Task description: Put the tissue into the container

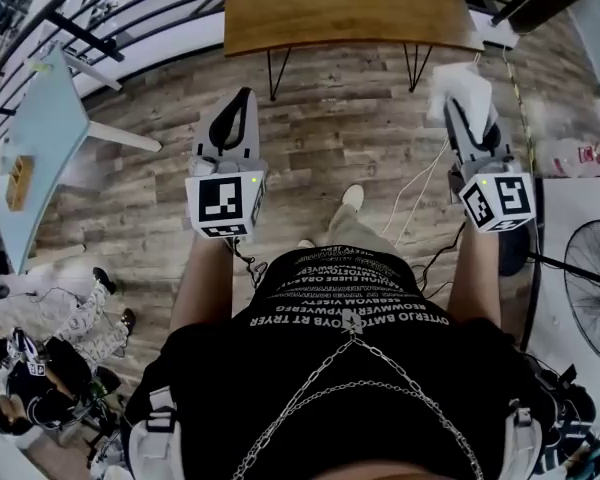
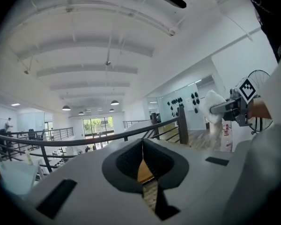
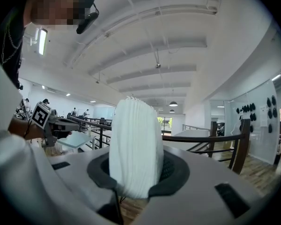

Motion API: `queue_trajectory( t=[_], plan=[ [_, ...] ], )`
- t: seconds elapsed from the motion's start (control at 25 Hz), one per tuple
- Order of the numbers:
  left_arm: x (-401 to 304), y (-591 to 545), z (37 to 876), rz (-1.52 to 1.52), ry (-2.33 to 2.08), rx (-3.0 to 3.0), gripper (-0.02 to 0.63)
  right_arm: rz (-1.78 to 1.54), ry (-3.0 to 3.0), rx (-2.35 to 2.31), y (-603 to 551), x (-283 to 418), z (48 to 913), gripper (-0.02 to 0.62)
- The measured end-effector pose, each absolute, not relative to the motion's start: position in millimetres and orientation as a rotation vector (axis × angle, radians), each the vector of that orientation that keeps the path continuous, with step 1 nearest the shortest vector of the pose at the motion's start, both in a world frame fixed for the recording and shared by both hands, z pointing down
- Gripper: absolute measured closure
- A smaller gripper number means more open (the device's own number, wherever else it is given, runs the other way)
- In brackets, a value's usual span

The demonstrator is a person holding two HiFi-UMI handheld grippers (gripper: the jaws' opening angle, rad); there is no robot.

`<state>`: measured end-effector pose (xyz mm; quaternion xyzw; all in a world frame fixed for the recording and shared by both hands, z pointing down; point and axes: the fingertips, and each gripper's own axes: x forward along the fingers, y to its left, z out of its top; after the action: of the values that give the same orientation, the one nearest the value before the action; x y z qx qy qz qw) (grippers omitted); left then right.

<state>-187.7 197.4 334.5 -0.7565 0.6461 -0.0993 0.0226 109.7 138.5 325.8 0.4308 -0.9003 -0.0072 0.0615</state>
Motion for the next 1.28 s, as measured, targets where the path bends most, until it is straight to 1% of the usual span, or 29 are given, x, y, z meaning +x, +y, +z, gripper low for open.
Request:
queue_trajectory(
  t=[0.2,0.52,0.76,0.92,1.12,1.28],
  plan=[
    [-164.9,145.6,330.0,-0.294,2.009,-2.356,0.577,-0.025,-2.728,1.293,87.3,132.8,323.3,0.466],
    [-111.6,73.3,304.0,-0.300,1.934,-2.290,0.577,-0.056,-2.754,1.320,22.9,190.7,307.0,0.467],
    [-93.8,34.9,302.9,-0.343,1.947,-2.184,0.577,-0.055,-2.773,1.307,-21.7,221.9,307.9,0.467],
    [-96.2,28.3,311.3,-0.318,2.002,-2.201,0.577,-0.002,-2.786,1.273,-44.8,221.2,322.2,0.468],
    [-114.1,21.6,315.9,-0.330,2.062,-2.170,0.577,0.086,-2.837,1.187,-63.3,195.8,336.2,0.468],
    [-122.7,12.6,326.4,-0.347,2.077,-2.172,0.577,0.091,-2.836,1.143,-76.1,180.4,344.4,0.467]
  ],
)
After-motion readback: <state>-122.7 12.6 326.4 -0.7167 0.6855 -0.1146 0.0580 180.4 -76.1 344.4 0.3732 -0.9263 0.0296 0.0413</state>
